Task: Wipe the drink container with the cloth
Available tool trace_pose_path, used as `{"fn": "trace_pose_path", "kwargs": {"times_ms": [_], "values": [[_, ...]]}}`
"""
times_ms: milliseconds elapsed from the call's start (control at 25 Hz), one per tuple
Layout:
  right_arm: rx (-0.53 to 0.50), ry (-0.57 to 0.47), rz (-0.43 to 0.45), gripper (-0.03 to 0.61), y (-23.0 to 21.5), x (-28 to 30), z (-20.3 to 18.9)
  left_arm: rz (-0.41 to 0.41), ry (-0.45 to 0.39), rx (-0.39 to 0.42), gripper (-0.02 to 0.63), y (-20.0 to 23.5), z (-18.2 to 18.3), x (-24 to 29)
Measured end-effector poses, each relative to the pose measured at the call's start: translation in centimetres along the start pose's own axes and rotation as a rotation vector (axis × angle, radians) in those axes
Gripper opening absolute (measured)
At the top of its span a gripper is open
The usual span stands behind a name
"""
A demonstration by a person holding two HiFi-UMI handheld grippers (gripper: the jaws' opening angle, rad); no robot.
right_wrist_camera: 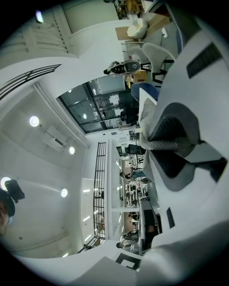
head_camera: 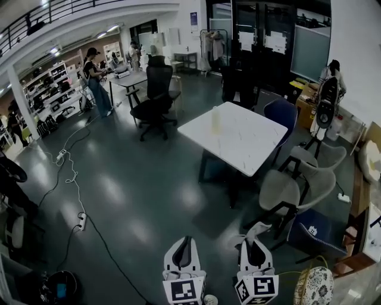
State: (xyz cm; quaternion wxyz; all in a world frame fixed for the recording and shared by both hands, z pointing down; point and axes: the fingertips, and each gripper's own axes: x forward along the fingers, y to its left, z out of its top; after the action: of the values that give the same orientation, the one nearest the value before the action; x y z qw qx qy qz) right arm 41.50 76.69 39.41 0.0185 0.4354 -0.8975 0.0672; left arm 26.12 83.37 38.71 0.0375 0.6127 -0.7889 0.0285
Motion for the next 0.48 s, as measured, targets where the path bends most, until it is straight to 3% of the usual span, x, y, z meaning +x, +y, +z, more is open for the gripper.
{"fn": "trace_pose_path", "kwargs": {"times_ms": [240, 480], "values": [[-0.001, 0.014, 0.002, 0.057, -1.8, 2.2, -0.3, 0.02, 0.004, 0.013, 0.031, 0.0, -1.2, 2.4], [0.009, 0.01, -0.007, 0.057, -3.0, 6.3, 0.2, -0.014, 0.002, 0.008, 0.031, 0.0, -0.1, 7.1]]}}
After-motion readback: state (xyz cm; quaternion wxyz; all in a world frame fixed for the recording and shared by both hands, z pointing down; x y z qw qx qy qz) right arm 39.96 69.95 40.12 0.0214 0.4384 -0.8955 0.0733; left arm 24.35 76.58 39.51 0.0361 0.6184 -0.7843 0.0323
